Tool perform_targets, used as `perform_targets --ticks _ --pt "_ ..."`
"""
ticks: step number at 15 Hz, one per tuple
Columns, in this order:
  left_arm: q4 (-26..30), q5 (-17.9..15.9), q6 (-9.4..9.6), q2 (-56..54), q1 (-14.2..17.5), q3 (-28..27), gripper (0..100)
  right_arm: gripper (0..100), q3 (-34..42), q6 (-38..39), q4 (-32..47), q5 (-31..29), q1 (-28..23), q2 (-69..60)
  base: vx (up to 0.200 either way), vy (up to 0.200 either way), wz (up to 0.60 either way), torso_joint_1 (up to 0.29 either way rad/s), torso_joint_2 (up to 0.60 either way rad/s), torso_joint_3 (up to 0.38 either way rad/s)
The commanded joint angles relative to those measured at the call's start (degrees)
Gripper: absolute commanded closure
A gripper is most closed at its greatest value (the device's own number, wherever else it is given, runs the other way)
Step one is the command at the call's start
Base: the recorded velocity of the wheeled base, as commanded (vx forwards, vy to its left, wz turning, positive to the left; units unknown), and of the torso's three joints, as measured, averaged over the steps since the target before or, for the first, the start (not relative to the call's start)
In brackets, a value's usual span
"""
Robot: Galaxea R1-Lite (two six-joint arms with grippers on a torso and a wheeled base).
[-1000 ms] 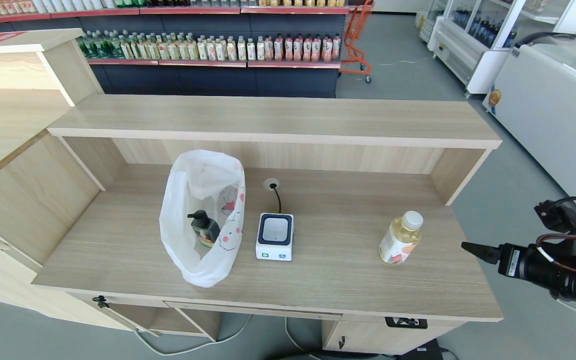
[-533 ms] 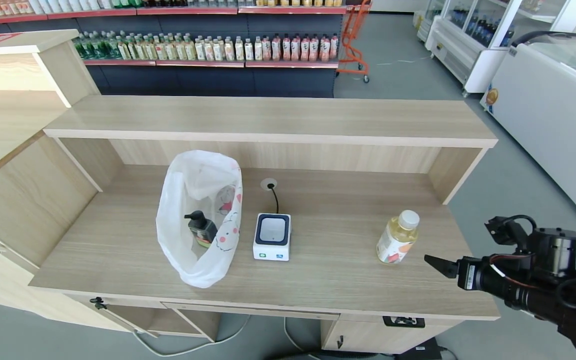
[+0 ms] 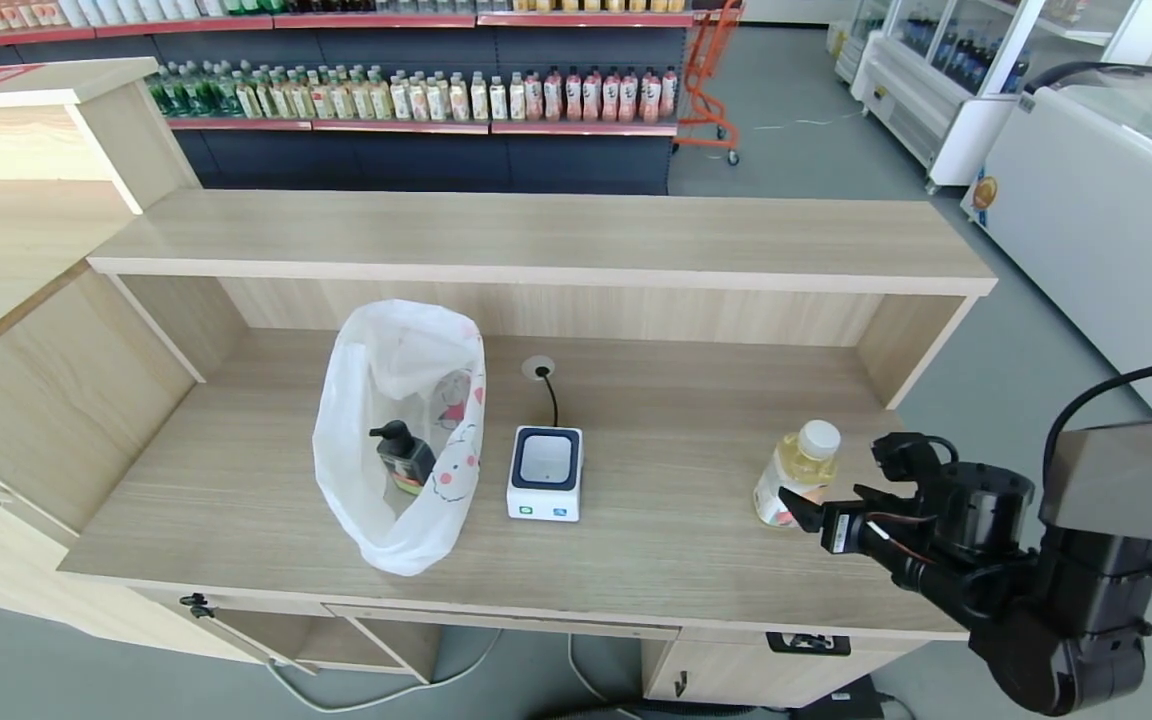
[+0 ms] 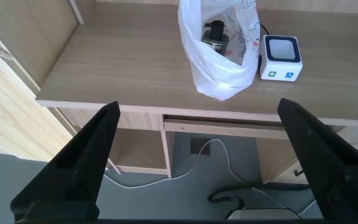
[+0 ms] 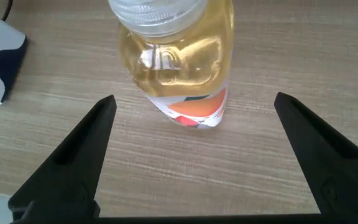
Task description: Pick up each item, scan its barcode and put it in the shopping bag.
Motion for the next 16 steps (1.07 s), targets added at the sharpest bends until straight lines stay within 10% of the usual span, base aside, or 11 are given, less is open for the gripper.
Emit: perform_targets --ticks 1,15,16 --pt "0.0 0.0 0.01 0.0 0.0 0.0 0 0 -5.2 0.0 -0.3 -0.8 1.3 4.9 0.0 0.0 0.0 0.0 0.0 0.0" --pt "0.0 0.0 0.01 0.0 0.0 0.0 0 0 -23.1 -5.7 2.4 -0.8 3.4 12.9 0.0 0.0 0.0 0.0 0.0 0.0" --pt "0.0 0.0 -0.08 0.0 0.0 0.0 0 100 -24.3 -6.2 2.7 1.2 3.3 12.9 0.0 0.0 0.0 0.0 0.0 0.0"
